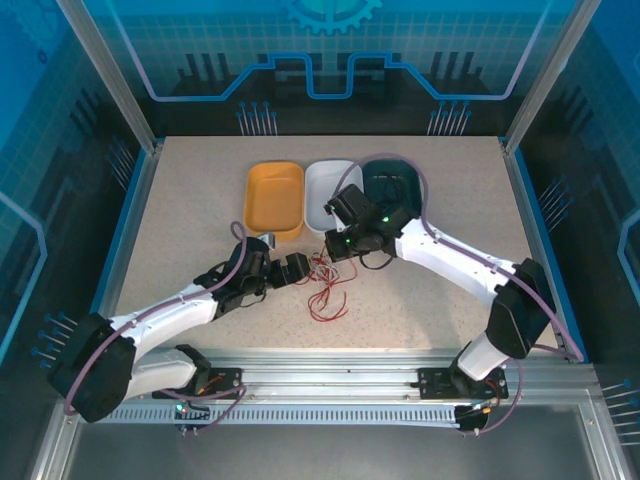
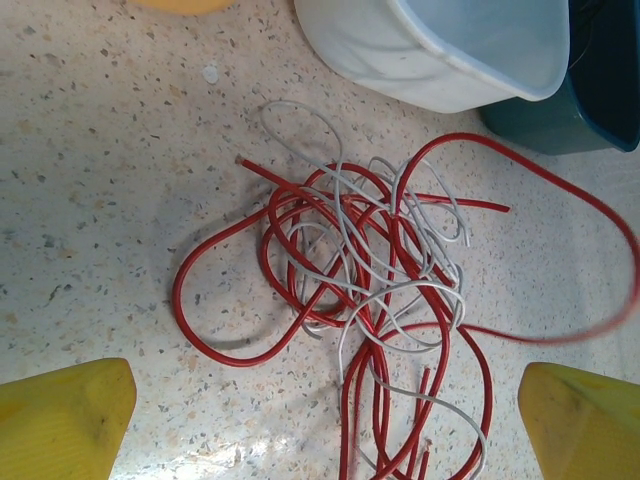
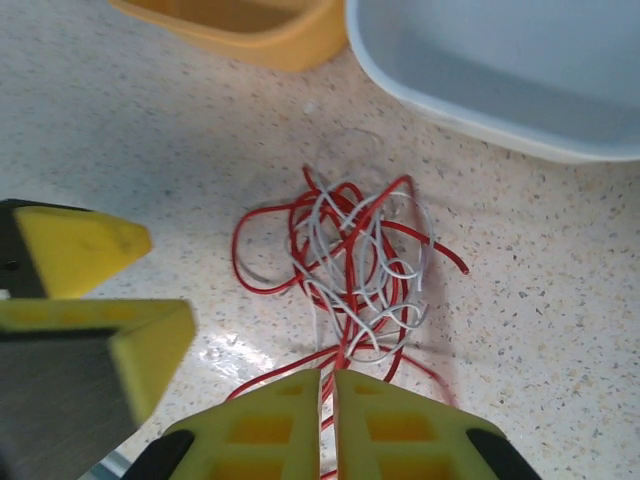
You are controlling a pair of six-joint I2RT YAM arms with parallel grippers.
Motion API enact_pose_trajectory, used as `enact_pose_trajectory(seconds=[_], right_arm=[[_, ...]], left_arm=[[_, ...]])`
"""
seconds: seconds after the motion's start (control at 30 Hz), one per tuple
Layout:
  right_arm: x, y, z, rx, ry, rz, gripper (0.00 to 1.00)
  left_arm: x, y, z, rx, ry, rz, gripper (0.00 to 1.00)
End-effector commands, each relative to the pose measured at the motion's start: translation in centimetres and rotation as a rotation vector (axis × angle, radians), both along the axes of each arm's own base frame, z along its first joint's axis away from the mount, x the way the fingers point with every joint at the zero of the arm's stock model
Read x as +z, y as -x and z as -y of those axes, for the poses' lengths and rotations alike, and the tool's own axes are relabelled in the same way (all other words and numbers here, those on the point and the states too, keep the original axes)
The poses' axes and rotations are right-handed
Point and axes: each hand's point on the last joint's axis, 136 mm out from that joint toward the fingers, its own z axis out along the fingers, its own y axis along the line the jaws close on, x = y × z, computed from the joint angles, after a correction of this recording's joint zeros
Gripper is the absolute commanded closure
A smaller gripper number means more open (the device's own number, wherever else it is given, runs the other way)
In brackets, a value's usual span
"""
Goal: Untangle the cables
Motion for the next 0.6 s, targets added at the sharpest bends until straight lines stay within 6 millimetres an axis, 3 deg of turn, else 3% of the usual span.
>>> enact_pose_trajectory(seconds=[0.0, 0.1, 0.2, 0.43, 0.57], right_arm=[[3.0, 1.0, 0.1, 0.034, 0.017, 0.07, 0.95], [4.2, 1.3, -0.2, 0.056, 0.017, 0.105, 0.98], [4.0, 1.0, 0.9, 0.022, 0.071, 0.121, 0.8], [-0.2, 0.1, 4.1, -0.051, 0.159, 0.031, 0.66], [-2.6, -0.4, 5.0, -0.068, 0.152, -0.037, 0.6]], left_arm=[[1.5, -0.5, 0.1, 0.018, 0.02, 0.049, 0.01], [1.6, -0.4, 0.0, 0.018, 0.022, 0.051, 0.01], [1.5, -0.3, 0.0, 0.017, 0.021, 0.046, 0.01], [1.2, 0.0, -0.3, 0.021, 0.013, 0.042, 0.01], [1.0, 0.0, -0.4, 0.026, 0.012, 0.036, 0.01]])
